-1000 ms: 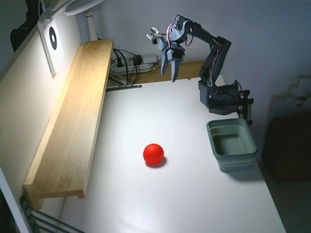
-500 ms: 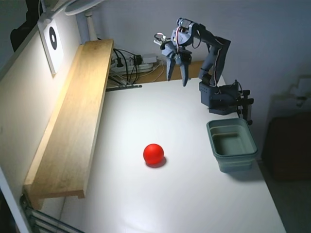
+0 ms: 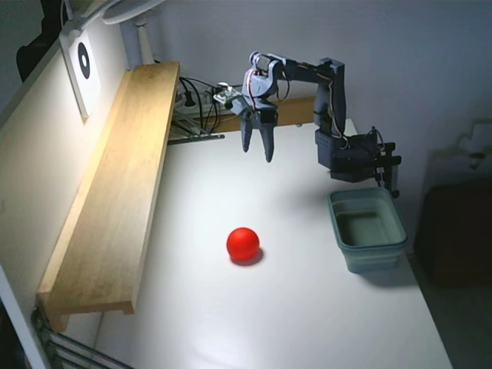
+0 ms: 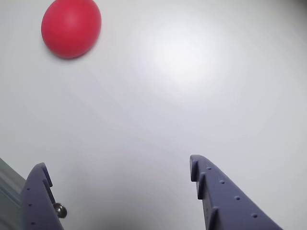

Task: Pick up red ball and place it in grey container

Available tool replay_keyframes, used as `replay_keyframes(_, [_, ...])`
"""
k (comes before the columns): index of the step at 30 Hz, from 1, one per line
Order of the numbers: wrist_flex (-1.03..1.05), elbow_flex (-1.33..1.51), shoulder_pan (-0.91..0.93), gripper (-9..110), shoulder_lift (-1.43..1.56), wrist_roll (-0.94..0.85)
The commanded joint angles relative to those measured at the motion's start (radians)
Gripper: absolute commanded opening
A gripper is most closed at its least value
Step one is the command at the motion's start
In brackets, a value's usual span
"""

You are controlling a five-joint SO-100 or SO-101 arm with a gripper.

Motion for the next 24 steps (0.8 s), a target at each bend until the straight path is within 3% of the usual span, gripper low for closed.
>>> replay_keyframes(1, [0.006,-0.152,-0.005,38,-0.079,0.002])
replay_keyframes(8, [0.063,-0.449,-0.005,38,-0.32,0.002])
replay_keyframes(18, [-0.276,0.064,-0.005,38,-0.145,0.002])
replay_keyframes(24, [-0.325,0.127,-0.005,38,-0.131,0.002])
